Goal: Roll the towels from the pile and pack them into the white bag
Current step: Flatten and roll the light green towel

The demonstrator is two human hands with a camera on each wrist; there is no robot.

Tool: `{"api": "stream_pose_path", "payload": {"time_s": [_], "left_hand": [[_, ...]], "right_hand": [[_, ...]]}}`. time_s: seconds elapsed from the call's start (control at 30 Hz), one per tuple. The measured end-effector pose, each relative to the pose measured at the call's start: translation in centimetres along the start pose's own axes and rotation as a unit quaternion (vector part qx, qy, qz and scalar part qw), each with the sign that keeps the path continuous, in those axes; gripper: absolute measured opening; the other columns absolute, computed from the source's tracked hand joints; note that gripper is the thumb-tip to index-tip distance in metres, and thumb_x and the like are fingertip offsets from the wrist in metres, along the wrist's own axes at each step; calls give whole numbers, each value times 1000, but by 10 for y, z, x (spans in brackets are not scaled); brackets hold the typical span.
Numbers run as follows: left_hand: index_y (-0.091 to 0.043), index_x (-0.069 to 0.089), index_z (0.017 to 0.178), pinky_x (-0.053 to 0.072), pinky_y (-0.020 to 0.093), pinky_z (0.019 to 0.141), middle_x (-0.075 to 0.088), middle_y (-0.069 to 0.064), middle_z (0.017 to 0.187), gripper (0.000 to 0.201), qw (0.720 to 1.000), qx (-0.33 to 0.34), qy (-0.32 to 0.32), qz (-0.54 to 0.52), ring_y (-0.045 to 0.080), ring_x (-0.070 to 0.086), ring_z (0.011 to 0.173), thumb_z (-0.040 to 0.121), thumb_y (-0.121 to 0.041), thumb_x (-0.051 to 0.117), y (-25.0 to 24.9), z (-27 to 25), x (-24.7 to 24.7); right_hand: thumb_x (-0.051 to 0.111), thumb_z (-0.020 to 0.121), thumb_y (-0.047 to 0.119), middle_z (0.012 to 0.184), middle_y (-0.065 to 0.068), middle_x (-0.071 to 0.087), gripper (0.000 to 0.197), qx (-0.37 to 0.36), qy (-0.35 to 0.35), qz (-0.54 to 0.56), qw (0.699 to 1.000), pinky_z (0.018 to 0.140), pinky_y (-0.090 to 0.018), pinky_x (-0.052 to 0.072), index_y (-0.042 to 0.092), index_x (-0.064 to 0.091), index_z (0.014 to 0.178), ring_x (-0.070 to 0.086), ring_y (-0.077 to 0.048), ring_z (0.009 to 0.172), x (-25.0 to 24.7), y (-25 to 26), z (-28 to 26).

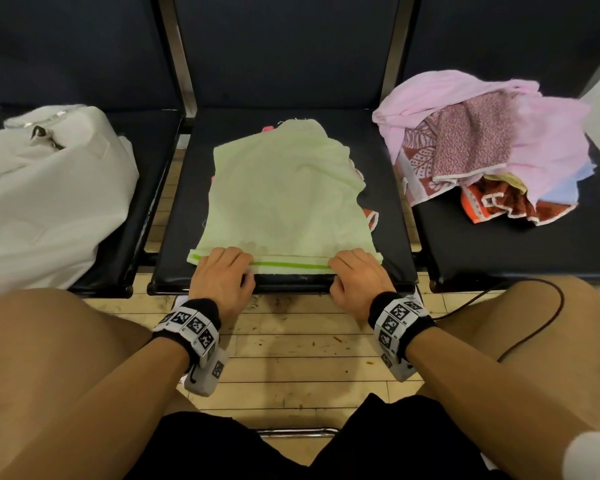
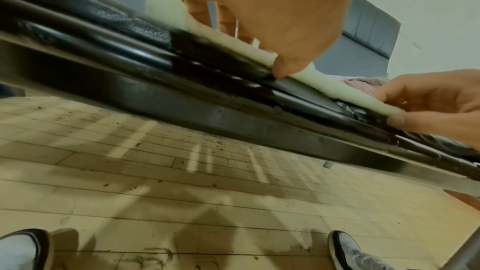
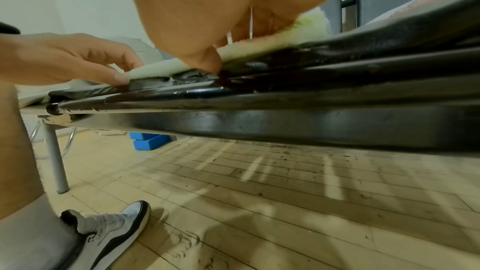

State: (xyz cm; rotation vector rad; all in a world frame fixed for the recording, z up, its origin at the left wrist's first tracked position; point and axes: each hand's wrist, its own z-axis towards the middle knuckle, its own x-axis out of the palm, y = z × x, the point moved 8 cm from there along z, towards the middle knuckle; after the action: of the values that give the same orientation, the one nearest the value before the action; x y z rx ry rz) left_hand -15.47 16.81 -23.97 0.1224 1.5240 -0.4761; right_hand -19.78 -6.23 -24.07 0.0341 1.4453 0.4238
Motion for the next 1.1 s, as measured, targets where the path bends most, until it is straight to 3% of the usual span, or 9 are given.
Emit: {"api": "stream_pose_path", "payload": {"time_s": [0.17, 0.27, 0.33, 0.43, 0.53, 0.67, 0.77, 0.93, 1.1], "left_hand": [[-17, 62, 115, 40, 44, 93, 62, 3, 116, 23, 1000, -15, 4, 5, 27, 51, 110, 94, -20, 55, 4, 1, -1], [-18, 59, 120, 34, 41, 99, 63, 2, 117, 26, 999, -28, 13, 18, 26, 51, 111, 96, -19, 49, 6, 4, -1], [-19, 56, 123, 32, 39, 98, 63, 1, 115, 28, 999, -37, 24, 22, 25, 52, 108, 97, -20, 45, 8, 5, 1], [-20, 54, 123, 32, 38, 91, 64, -1, 108, 29, 998, -42, 37, 26, 24, 54, 98, 97, -20, 41, 7, 5, 4], [-20, 57, 124, 36, 41, 92, 62, 2, 111, 30, 998, -52, 21, 18, 25, 54, 101, 95, -20, 48, 8, 4, 1], [-17, 67, 109, 38, 46, 92, 60, 6, 114, 29, 999, -28, -7, 21, 30, 52, 106, 83, -5, 67, 4, 5, -5], [-15, 67, 109, 39, 42, 88, 63, 6, 114, 34, 1000, 4, 17, 17, 30, 53, 103, 80, 1, 64, -2, 5, 1], [-17, 62, 114, 42, 42, 92, 60, 2, 114, 30, 1000, 10, -2, -20, 25, 51, 104, 93, -33, 48, -2, -1, 1], [-18, 60, 115, 39, 42, 96, 61, 2, 112, 22, 1000, -10, -1, 6, 26, 52, 105, 99, -26, 47, 1, 4, 2]], "right_hand": [[71, 65, -7, 96, -9, 68, 39, 19, -11, -1, 1000, 79, -42, 56, 6, 69, 102, 63, -32, 89, 2, -6, 2], [67, 68, -8, 94, -11, 67, 39, 35, 0, -14, 999, 82, -44, 49, 6, 69, 104, 62, -35, 86, 1, -8, 5], [58, 76, -4, 99, -12, 67, 38, 54, 28, -22, 998, 85, -42, 42, 7, 68, 111, 59, -35, 90, 3, -11, 8], [56, 79, -2, 102, -13, 65, 38, 56, 33, -13, 998, 81, -44, 47, 7, 66, 114, 59, -35, 89, 3, -14, 9], [64, 70, -5, 101, -9, 63, 42, 42, -25, -16, 999, 76, -41, 48, 10, 66, 110, 59, -31, 87, -3, -14, 7], [70, 57, -11, 101, -4, 66, 43, -16, -60, -44, 997, 78, -37, 36, 13, 69, 93, 56, -27, 93, -5, -6, 8], [73, 61, -6, 96, -5, 66, 35, -35, -40, -48, 997, 75, -36, 45, 11, 69, 91, 59, -29, 85, 1, -1, 6], [62, 85, 23, 100, -2, 61, 16, -2, -15, -43, 999, 81, -39, 46, 16, 62, 99, 54, -26, 91, 2, 1, 2], [69, 79, 8, 95, -4, 64, 23, 13, -19, -38, 999, 80, -40, 48, 14, 64, 100, 57, -29, 89, 4, -3, 3]]}}
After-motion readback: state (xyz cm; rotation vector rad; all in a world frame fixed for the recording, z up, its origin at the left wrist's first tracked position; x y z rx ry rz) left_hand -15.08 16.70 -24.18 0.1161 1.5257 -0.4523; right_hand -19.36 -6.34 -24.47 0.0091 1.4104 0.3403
